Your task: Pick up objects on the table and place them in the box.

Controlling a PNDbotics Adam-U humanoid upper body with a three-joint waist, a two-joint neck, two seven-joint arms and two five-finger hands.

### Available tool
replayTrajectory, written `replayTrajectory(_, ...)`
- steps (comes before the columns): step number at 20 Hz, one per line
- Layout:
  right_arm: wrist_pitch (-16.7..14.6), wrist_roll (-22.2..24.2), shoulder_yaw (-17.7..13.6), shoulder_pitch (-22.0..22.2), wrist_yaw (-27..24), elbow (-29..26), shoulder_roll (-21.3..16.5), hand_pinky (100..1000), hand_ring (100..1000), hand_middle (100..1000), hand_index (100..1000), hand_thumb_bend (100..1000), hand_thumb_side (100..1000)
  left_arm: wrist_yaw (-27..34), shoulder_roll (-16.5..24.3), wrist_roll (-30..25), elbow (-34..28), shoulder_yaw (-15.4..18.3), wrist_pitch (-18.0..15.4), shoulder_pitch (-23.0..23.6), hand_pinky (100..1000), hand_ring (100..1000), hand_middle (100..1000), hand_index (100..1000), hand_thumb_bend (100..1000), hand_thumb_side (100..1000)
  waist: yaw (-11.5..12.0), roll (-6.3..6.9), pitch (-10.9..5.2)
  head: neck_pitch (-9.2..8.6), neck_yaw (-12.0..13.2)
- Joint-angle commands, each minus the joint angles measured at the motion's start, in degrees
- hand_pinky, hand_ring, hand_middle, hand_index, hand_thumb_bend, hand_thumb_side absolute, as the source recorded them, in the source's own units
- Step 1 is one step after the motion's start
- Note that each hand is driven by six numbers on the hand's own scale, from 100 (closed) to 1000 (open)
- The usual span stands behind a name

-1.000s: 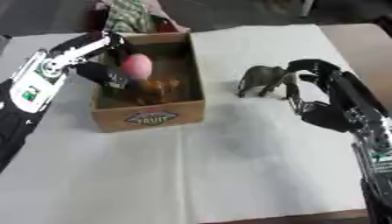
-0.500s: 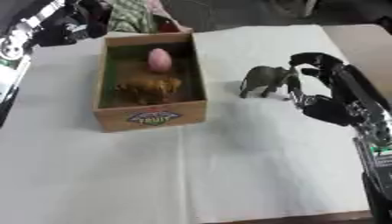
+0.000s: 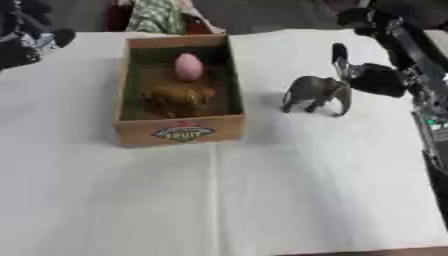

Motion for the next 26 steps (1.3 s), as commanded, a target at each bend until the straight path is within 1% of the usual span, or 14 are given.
replayTrajectory(1, -1.7, 0.3, 1.2, -2.4, 0.5, 2.9, -5.8, 914, 957, 793, 848, 100, 107, 2.9, 0.0, 2.9, -5.0, 2.7, 1.4, 2.2, 732, 434, 555, 726, 657, 485, 0.3, -0.03, -0.96, -0.25, -0.4)
replayTrajectory(3, -2.5, 1.0, 2.4, -3.7, 0.9, 5.3, -7.1, 913, 956, 795, 851, 100, 113, 4.6, -0.5, 4.6, -7.1, 3.2, 1.8, 5.0, 731, 432, 552, 725, 653, 480, 0.7, -0.12, -1.09, -0.19, -0.6)
replayTrajectory(5, -3.1, 1.7, 3.3, -5.2, 2.1, 8.0, -7.5, 912, 954, 796, 854, 100, 122, 6.3, -0.9, 6.4, -9.3, 3.3, 1.9, 7.9, 731, 432, 552, 725, 653, 481, 0.9, -0.13, -1.23, 0.04, -0.5)
replayTrajectory(8, -4.0, 2.5, 4.4, -6.9, 4.2, 11.9, -7.2, 910, 951, 795, 856, 100, 137, 9.0, -1.4, 8.8, -12.5, 3.1, 1.7, 12.2, 731, 431, 549, 725, 651, 477, 1.0, -0.16, -1.51, 0.26, -0.4)
replayTrajectory(10, -4.7, 3.0, 4.8, -7.8, 5.8, 14.5, -6.7, 910, 950, 795, 857, 100, 143, 10.2, -1.7, 9.7, -14.2, 3.1, 1.8, 14.2, 730, 429, 547, 725, 649, 475, 1.1, -0.11, -1.59, 0.3, -0.3)
replayTrajectory(13, -6.1, 3.5, 5.1, -8.4, 7.9, 17.8, -6.1, 909, 949, 796, 860, 100, 152, 11.0, -2.3, 10.3, -15.3, 3.2, 2.3, 15.4, 730, 427, 545, 724, 646, 471, 1.3, -0.12, -1.55, 0.35, -0.3)
replayTrajectory(17, -7.8, 4.5, 5.8, -8.9, 10.2, 20.7, -5.5, 909, 949, 800, 864, 100, 164, 11.3, -2.8, 10.6, -15.8, 3.5, 2.6, 16.1, 729, 427, 544, 724, 643, 468, 1.5, -0.09, -1.5, 0.48, -0.4)
replayTrajectory(26, -9.5, 6.0, 6.4, -9.1, 13.4, 24.2, -4.0, 908, 947, 801, 866, 100, 179, 11.6, -3.5, 10.5, -15.8, 3.8, 2.9, 17.0, 729, 426, 543, 726, 638, 460, 1.7, -0.01, -1.51, 0.44, -0.4)
